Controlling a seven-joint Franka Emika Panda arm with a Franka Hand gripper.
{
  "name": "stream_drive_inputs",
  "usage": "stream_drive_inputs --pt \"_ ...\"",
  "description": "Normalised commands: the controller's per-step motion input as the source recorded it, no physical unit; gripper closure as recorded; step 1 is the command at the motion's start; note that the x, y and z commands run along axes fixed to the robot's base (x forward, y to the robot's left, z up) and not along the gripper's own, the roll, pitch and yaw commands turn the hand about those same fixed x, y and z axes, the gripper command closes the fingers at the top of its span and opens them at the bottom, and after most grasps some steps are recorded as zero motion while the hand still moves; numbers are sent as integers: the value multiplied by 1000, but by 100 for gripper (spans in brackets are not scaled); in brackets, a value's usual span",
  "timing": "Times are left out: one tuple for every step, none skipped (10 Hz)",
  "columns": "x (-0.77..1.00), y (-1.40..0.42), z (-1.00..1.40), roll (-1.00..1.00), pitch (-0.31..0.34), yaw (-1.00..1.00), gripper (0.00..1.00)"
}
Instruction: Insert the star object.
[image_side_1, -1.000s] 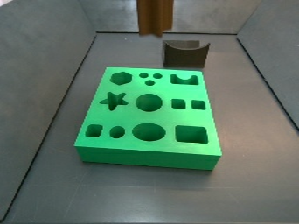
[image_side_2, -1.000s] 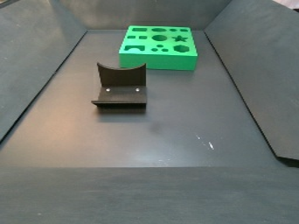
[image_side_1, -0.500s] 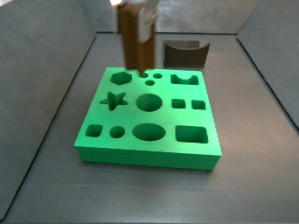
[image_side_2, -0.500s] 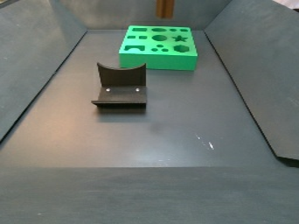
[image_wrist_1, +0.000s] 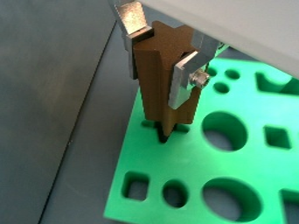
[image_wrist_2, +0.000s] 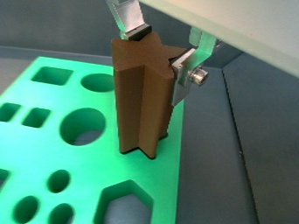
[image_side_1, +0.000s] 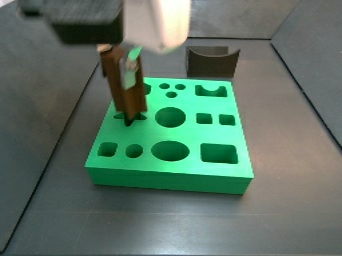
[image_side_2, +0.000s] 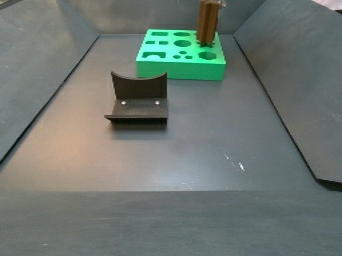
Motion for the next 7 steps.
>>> stream_drive_inputs --pt "-211 0 -329 -66 0 0 100" --pt "0 0 -357 -46 17 0 100" --pt "31 0 -434 -39 34 0 100" --pt "0 0 -600 -116 0 0 100" --pt "0 97 -754 -209 0 0 100" --pt "66 200 -874 -107 0 174 100" --pt "-314 0 -689 217 -156 794 100"
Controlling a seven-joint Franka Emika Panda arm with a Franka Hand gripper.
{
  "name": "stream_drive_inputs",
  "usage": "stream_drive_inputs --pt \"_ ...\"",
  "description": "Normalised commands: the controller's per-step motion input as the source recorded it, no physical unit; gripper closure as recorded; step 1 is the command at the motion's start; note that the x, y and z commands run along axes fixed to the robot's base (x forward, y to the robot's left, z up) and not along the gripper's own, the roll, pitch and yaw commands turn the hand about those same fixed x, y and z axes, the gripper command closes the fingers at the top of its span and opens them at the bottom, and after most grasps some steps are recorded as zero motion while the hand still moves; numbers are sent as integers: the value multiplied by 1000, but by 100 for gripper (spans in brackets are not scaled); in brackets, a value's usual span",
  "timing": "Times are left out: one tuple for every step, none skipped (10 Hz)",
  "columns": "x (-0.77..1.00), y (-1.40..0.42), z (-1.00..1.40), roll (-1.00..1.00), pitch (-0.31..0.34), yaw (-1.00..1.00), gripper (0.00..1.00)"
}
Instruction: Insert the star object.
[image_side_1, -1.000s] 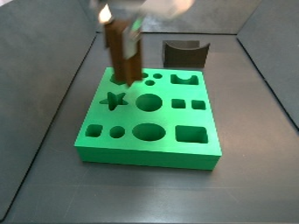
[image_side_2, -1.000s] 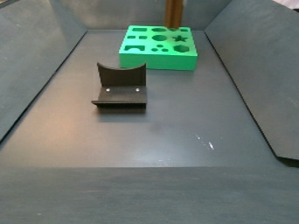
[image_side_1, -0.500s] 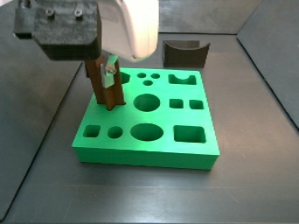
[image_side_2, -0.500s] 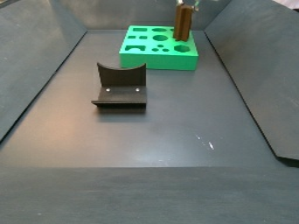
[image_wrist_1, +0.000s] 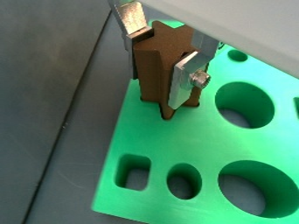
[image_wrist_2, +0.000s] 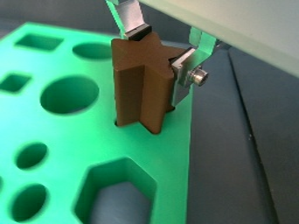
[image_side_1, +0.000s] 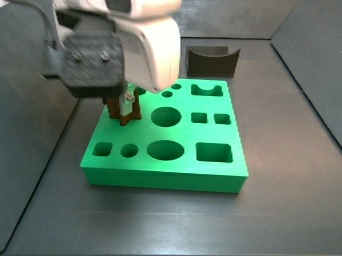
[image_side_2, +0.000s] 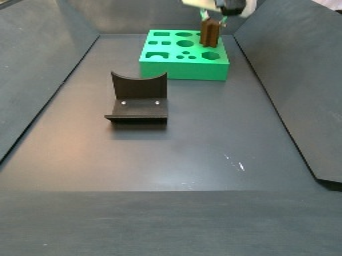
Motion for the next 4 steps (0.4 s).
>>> stream_drive_inputs --pt "-349 0 -466 161 -141 777 100" --pt "-403 0 -306 79 -193 677 100" --pt "-414 -34 0 -24 -276 51 100" --pt "0 0 0 0 0 0 100"
